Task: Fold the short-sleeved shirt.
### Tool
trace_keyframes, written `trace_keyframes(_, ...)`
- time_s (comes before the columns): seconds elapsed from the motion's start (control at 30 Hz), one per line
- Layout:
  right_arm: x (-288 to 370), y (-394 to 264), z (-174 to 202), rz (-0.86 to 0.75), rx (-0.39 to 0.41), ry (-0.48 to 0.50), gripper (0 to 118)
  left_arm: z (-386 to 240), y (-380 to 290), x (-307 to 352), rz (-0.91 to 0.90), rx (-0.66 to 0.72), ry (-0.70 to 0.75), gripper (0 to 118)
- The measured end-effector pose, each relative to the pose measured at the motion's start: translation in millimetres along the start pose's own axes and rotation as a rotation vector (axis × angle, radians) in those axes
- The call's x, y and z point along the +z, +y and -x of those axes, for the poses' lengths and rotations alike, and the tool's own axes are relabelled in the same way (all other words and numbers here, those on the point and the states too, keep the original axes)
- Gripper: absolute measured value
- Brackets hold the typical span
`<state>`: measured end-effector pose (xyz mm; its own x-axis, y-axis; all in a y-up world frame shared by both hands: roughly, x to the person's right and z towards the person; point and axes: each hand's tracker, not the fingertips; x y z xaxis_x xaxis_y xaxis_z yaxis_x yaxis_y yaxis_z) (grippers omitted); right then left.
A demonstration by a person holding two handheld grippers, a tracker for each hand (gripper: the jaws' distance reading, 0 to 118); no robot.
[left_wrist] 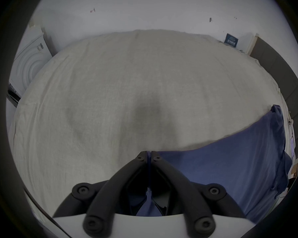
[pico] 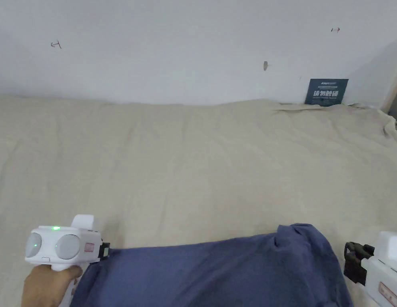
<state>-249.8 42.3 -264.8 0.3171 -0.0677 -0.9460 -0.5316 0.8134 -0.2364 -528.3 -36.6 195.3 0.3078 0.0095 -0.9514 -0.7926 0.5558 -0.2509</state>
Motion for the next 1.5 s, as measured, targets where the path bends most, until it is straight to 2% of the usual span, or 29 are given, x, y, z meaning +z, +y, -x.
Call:
trace_keyframes(0.1, -33.7, 9.0, -14.8, 0.048, 0.021, -0.014, 3, -6.0, -3.3, 28.2, -0.065, -0.014, -0.033, 0)
trace_keyframes(0.2, -64.2, 18.6, -20.0, 0.092, 0.017, -0.001, 13, -8.8, -5.8, 48.8, -0.095, -0.019, -0.059, 0)
trace_keyframes(0.23, -74.5, 21.6, -21.2, 0.108, 0.015, 0.009, 23, -6.9, -5.1, 50.4, -0.104, -0.02, -0.063, 0)
trace_keyframes(0.27, -82.9, 24.1, -22.3, 0.138, 0.006, 0.021, 42, -6.5, -5.1, 52.9, -0.111, -0.023, -0.065, 0)
trace_keyframes(0.3, -93.4, 25.4, -23.1, 0.152, 0.005, 0.024, 73, -6.5, -5.1, 56.1, -0.117, -0.026, -0.067, 0)
trace_keyframes(0.33, -105.0, 27.0, -23.7, 0.179, 0.003, 0.029, 91, -6.0, -5.2, 59.0, -0.122, -0.027, -0.072, 0)
trace_keyframes(0.37, -112.8, 28.1, -23.4, 0.201, 0.022, 0.025, 96, -3.4, -4.1, 56.5, -0.124, -0.028, -0.074, 0)
trace_keyframes(0.6, -148.2, 20.9, -6.2, 0.283, 0.154, -0.068, 96, 0.3, -7.5, 61.3, -0.126, -0.018, -0.07, 0)
trace_keyframes(0.67, -153.4, 20.0, -3.1, 0.301, 0.165, -0.068, 89, 3.5, -8.7, 57.8, -0.124, -0.008, -0.071, 0)
trace_keyframes(0.73, -161.7, 17.3, -9.0, 0.296, 0.164, -0.06, 63, 5.9, -10.6, 56.3, -0.121, 0.005, -0.074, 0)
trace_keyframes(0.77, -161.2, 17.6, -8.6, 0.299, 0.166, -0.057, 43, 1.5, -12.1, 58.9, -0.121, 0.009, -0.074, 0)
trace_keyframes(0.8, -159.7, 17.3, -9.1, 0.299, 0.165, -0.049, 9, 0.7, -13.4, 59.6, -0.119, 0.014, -0.073, 0)
trace_keyframes(0.83, -163.7, 13.7, -18.5, 0.295, 0.152, -0.039, 2, 1.3, -15.0, 59.9, -0.119, 0.016, -0.07, 0)
trace_keyframes(0.97, -134.3, 15.5, -24.7, 0.231, 0.108, -0.005, 2, 11.8, -18.8, 58.0, -0.125, 0.035, -0.059, 0)
trace_keyframes(1.07, -101.3, 19.2, -30.3, 0.175, 0.081, 0.056, 2, 12.1, -23.3, 64.0, -0.128, 0.05, -0.042, 0)
trace_keyframes(1.33, 22.7, 14.9, -33.6, 0.058, -0.005, 0.189, 2, 20.0, -37.8, 100.7, -0.136, 0.074, -0.015, 0)
trace_keyframes(1.5, 82.2, 2.0, -38.6, 0.026, -0.038, 0.229, 2, 32.0, -52.4, 121.1, -0.16, 0.08, -0.013, 0)
